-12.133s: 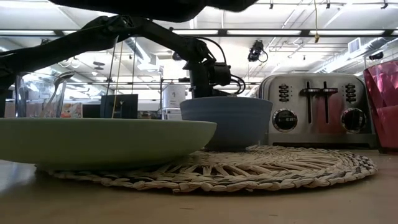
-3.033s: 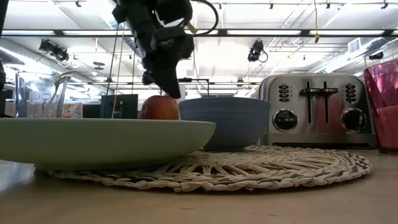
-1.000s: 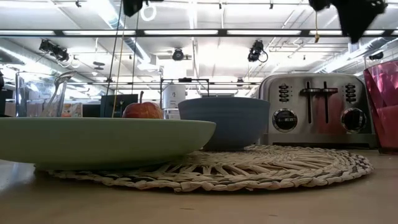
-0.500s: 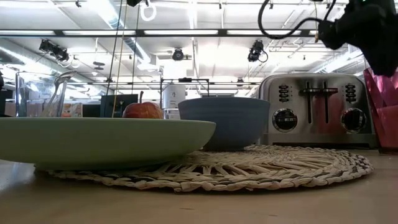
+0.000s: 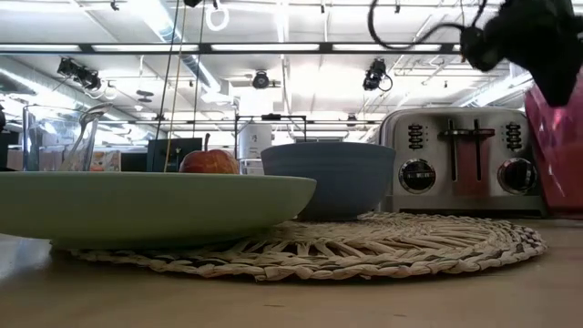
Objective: Arrange a breakfast setting
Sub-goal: Move the red glass cup to the top right of the brown table mat
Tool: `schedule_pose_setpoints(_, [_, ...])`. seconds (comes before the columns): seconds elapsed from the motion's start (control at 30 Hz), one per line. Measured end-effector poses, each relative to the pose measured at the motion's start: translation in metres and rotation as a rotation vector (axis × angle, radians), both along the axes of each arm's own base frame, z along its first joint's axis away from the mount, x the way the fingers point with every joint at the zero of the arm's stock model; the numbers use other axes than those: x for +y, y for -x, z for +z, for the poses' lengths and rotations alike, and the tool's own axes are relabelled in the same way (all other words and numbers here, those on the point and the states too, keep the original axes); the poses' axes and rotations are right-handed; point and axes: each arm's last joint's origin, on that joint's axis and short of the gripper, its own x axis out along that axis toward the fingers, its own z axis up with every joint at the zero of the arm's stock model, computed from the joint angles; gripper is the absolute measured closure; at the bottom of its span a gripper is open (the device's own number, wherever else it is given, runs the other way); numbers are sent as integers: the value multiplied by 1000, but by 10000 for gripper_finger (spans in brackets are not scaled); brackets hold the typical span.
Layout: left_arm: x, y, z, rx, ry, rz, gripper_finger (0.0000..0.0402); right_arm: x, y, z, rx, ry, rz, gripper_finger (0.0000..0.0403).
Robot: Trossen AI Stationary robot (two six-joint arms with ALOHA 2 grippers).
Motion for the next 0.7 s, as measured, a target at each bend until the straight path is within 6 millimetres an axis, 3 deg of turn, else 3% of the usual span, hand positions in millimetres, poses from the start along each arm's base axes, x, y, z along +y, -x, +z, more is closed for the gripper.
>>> schedule_pose_setpoints(0.17, [10,4,0,7,-10,41,198,4,-25,40,-138,-2,173,391])
schedule_pose_setpoints(0.43, [28,8,2,1,-10,85,198,10,-86,106,-306,141,710,391])
schedule_pose_setpoints(0.6, [35,9,2,-1,2,79,198,-1,-118,120,-286,310,1005,391])
schedule_pose_setpoints(0.7, [37,10,1,6,11,71,198,-15,-136,109,-216,358,1146,391])
